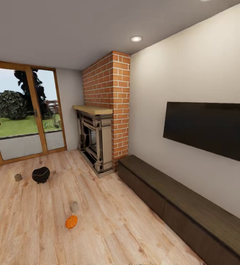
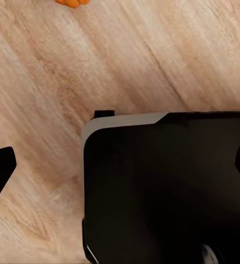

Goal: Place each of the two pumpkins and all three candles from the living room inside a cabinet in the living room (use any cabinet), then make sure every cabinet is closed, and position the cauldron so it is next to a table in the living room.

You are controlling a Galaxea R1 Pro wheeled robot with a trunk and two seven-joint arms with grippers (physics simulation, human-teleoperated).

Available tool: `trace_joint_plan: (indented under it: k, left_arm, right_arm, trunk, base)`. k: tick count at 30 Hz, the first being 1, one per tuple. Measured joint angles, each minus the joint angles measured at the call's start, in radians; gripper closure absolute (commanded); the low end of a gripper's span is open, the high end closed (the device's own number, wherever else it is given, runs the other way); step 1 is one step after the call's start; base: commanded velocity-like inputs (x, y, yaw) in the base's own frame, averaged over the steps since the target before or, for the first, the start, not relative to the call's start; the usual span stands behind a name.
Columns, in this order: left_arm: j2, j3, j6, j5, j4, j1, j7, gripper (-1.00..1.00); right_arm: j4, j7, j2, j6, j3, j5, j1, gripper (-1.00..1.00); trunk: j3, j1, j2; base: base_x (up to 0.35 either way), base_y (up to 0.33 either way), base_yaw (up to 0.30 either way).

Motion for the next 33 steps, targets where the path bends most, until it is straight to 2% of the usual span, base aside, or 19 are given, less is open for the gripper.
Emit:
trace_joint_plan:
  k: [9, 20, 33]
  left_arm:
    - [-0.002, -0.001, -0.049, -0.002, 0.03, 0.0, 0.0, -1.0]
    - [-0.003, -0.001, -0.055, -0.003, 0.035, 0.0, 0.0, -1.0]
    - [-0.003, -0.001, -0.055, -0.003, 0.035, 0.0, 0.0, -1.0]
  right_arm:
    - [0.0, 0.0, 0.0, -0.035, -0.001, 0.0, 0.0, -1.0]
    - [0.0, -0.001, 0.001, -0.039, 0.0, 0.003, 0.0, -1.0]
    - [-0.001, 0.0, 0.0, -0.051, 0.0, 0.003, 0.0, -1.0]
  trunk:
    - [-0.012, 0.0, 0.0]
    - [-0.025, 0.0, 0.0]
    - [-0.032, 0.0, 0.0]
  base:
    - [-0.031, 0.026, -0.185]
    - [0.0, 0.0, -0.191]
    - [0.0, 0.0, -0.264]
